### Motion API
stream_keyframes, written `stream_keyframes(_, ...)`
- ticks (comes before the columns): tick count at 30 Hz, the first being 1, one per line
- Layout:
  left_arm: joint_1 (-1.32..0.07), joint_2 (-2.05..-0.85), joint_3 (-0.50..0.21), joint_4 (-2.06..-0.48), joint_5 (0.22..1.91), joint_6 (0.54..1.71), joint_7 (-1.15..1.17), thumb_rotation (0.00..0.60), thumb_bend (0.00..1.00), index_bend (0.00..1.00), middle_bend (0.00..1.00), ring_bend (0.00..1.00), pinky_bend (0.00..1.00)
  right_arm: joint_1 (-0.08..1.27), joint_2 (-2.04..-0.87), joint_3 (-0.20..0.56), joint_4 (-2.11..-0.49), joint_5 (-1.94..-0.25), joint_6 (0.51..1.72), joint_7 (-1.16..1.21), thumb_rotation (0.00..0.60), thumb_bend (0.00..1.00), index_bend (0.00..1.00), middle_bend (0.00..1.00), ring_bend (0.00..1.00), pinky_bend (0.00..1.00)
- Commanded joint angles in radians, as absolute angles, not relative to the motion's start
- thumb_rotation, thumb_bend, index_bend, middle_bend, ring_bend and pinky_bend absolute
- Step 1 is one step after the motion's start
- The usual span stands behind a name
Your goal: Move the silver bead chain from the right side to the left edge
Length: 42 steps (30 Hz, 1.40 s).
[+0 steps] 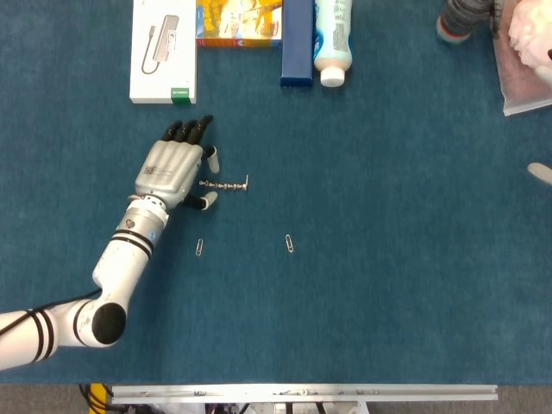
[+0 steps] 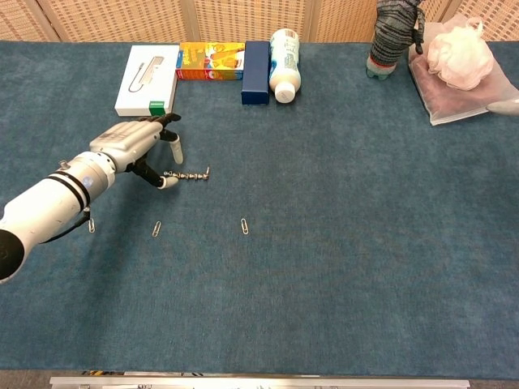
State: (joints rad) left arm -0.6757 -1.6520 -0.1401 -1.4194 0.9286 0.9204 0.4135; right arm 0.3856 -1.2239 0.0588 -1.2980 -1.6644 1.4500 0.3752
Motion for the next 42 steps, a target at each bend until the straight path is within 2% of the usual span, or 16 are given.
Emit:
stream_keyframes(1,-0.677,-1.653,-0.136,-1.420,0.930,0.918,0.412,0.600,0.25,0.43,0.00,0.00,0.02,0.386,-1.223,0.059,-1.300,-1.665,1.450,0.375,0.600,0.00,0.07,0.02,0.00,0.09)
stream_keyframes(42,-0.703,-1.704,-0.139,-1.350,0.899,0.902,0.399,0.600,0.28,0.51,0.00,0.00,0.02,0.381,-1.228,0.055,-1.295,-1.662,1.448,0.381,0.600,0.00,0.07,0.02,0.00,0.09)
